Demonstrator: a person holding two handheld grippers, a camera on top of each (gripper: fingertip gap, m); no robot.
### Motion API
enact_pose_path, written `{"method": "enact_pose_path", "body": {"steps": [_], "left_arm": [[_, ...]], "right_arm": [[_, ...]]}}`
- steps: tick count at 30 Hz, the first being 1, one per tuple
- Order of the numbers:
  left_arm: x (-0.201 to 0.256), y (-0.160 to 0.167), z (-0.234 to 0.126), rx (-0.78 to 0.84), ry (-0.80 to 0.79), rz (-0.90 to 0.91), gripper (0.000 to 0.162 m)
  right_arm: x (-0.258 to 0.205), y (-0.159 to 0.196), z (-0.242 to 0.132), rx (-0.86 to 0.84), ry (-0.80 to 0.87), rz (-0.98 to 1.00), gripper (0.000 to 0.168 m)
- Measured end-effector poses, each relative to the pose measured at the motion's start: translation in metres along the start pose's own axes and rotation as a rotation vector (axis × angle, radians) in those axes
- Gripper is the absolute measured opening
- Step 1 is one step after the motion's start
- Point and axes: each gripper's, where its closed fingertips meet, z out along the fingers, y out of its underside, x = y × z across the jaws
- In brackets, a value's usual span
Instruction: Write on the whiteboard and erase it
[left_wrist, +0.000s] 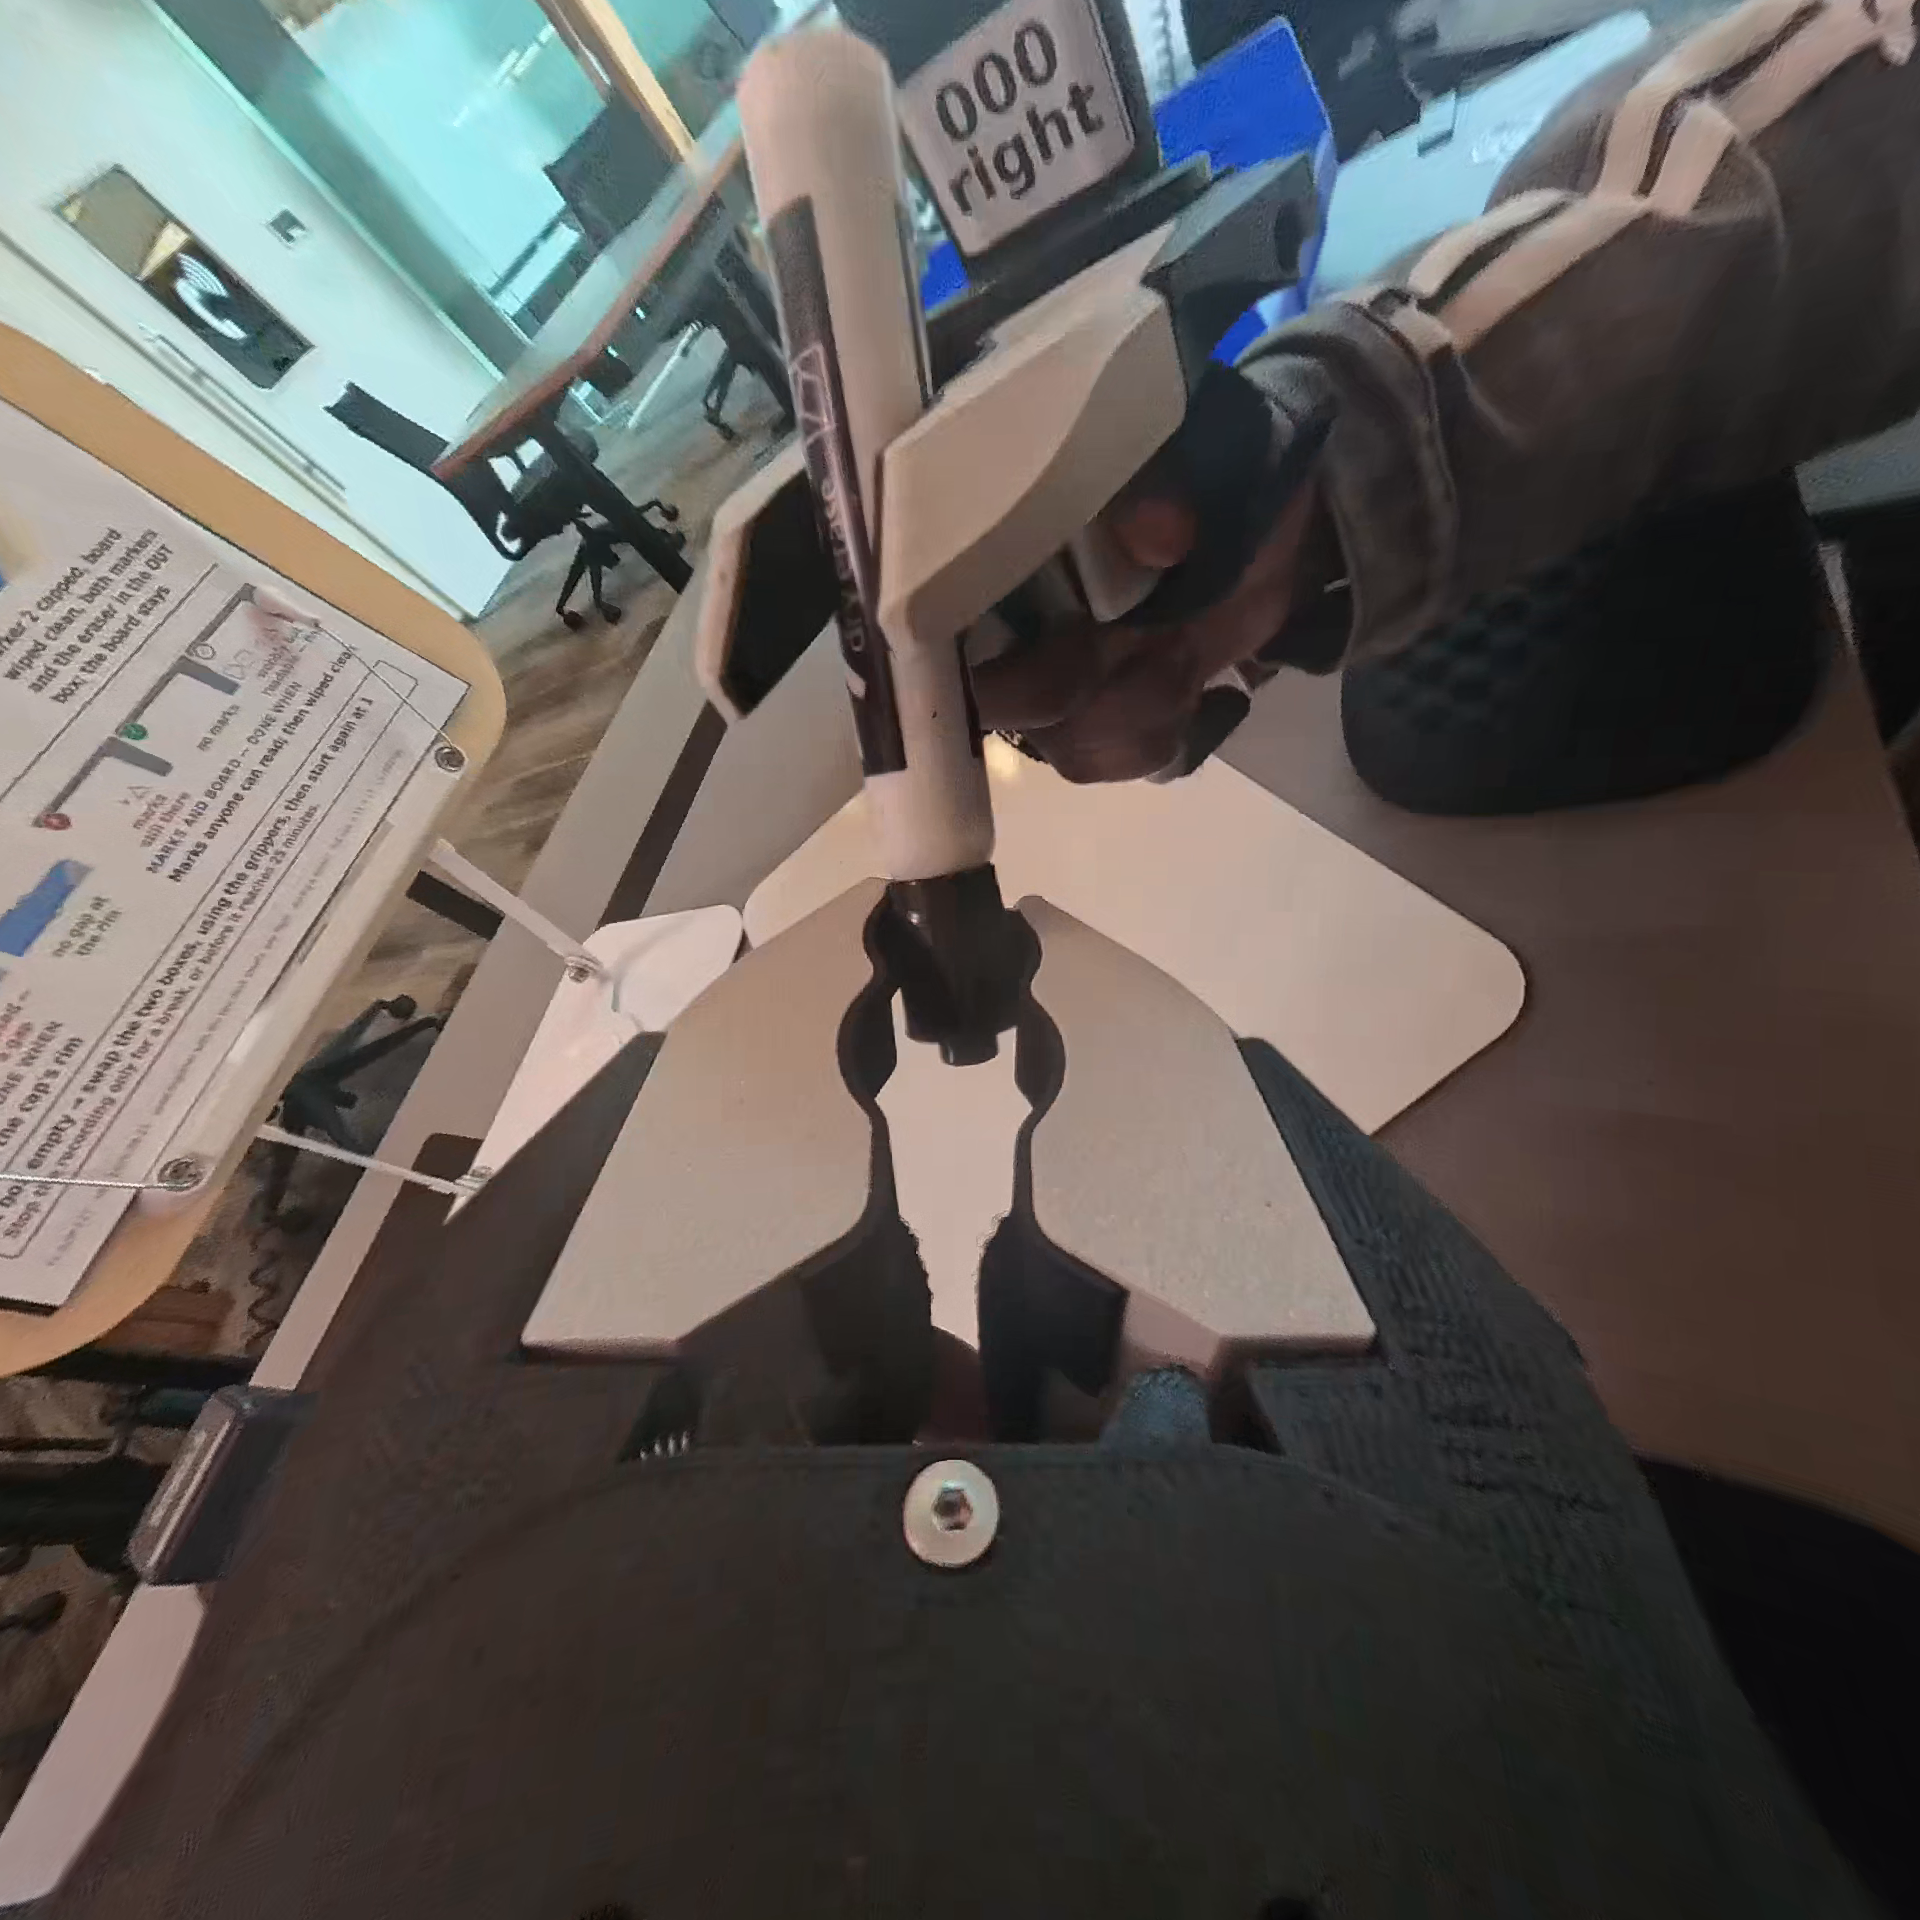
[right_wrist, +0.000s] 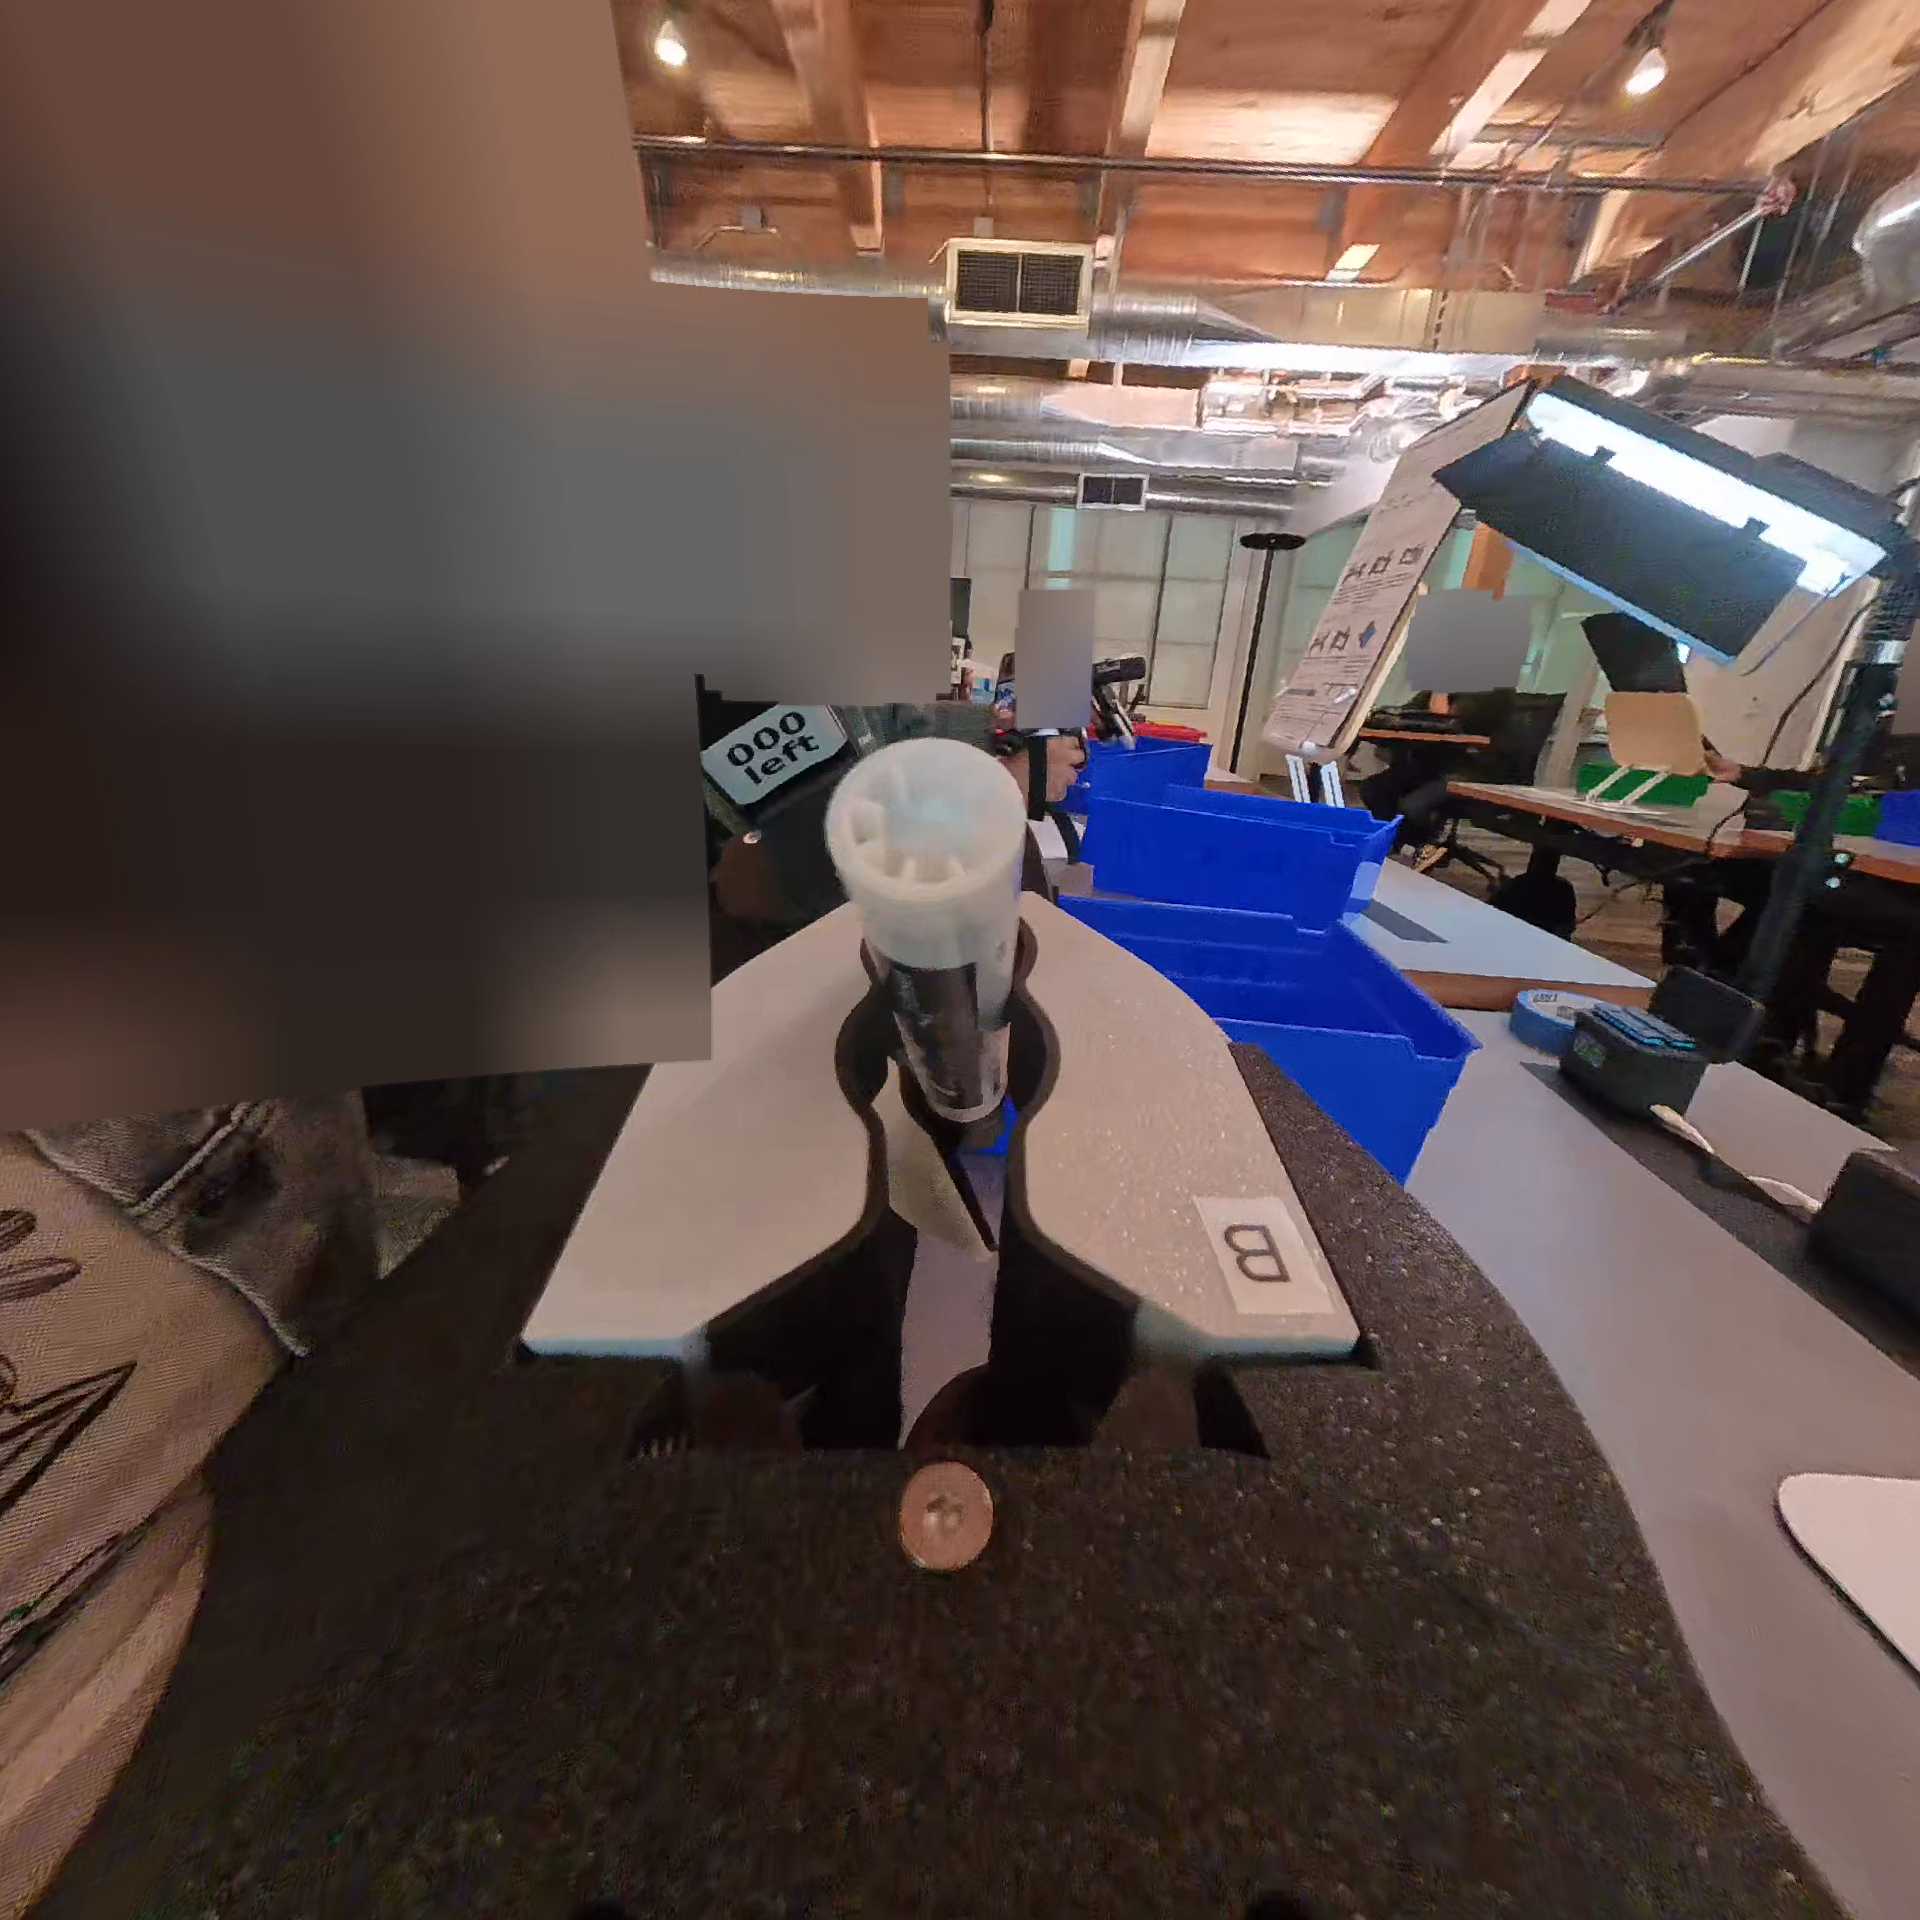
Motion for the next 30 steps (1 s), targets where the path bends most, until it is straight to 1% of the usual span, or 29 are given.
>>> {"method": "enact_pose_path", "body": {"steps": [7,8,9,11,13,15,17,19,24,26,27,29,30], "left_arm": [[0.004,0.016,-0.002,-0.140,0.063,0.064,0.018],[0.007,0.019,-0.002,-0.157,0.088,0.066,0.018],[0.011,0.020,-0.001,-0.172,0.114,0.067,0.017],[0.012,0.021,0.001,-0.187,0.123,0.074,0.017],[0.011,0.019,0.002,-0.162,0.113,0.063,0.018],[0.007,0.012,0.004,-0.086,0.084,0.019,0.017],[0.004,0.001,0.008,-0.002,0.061,-0.016,0.026],[0.009,0.002,0.013,-0.021,0.084,-0.003,0.017],[0.013,0.009,0.018,-0.070,0.105,-0.012,0.016],[0.019,0.014,0.019,-0.124,0.142,-0.067,0.016],[0.020,0.013,0.019,-0.120,0.151,-0.090,0.016],[0.020,0.008,0.019,-0.064,0.176,-0.113,0.015],[0.018,0.010,0.019,-0.071,0.183,-0.125,0.014]], "right_arm": [[0.000,0.020,-0.003,-0.134,0.028,-0.104,0.020],[-0.003,0.022,-0.002,-0.143,0.017,-0.120,0.025],[-0.008,0.023,-0.001,-0.138,-0.005,-0.129,0.021],[-0.009,0.023,0.000,-0.119,0.003,-0.144,0.020],[-0.006,0.022,-0.003,-0.125,0.023,-0.165,0.019],[-0.003,0.015,-0.006,-0.073,0.047,-0.151,0.019],[-0.004,0.014,-0.007,-0.026,0.053,-0.121,0.019],[-0.003,0.013,-0.008,0.006,0.066,-0.108,0.019],[-0.002,0.020,-0.013,-0.031,0.100,-0.101,0.019],[-0.002,0.025,-0.015,-0.064,0.124,-0.117,0.018],[-0.003,0.025,-0.016,-0.074,0.138,-0.135,0.018],[-0.004,0.024,-0.018,-0.105,0.168,-0.172,0.018],[-0.005,0.010,-0.023,-0.041,0.191,-0.196,0.018]]}}
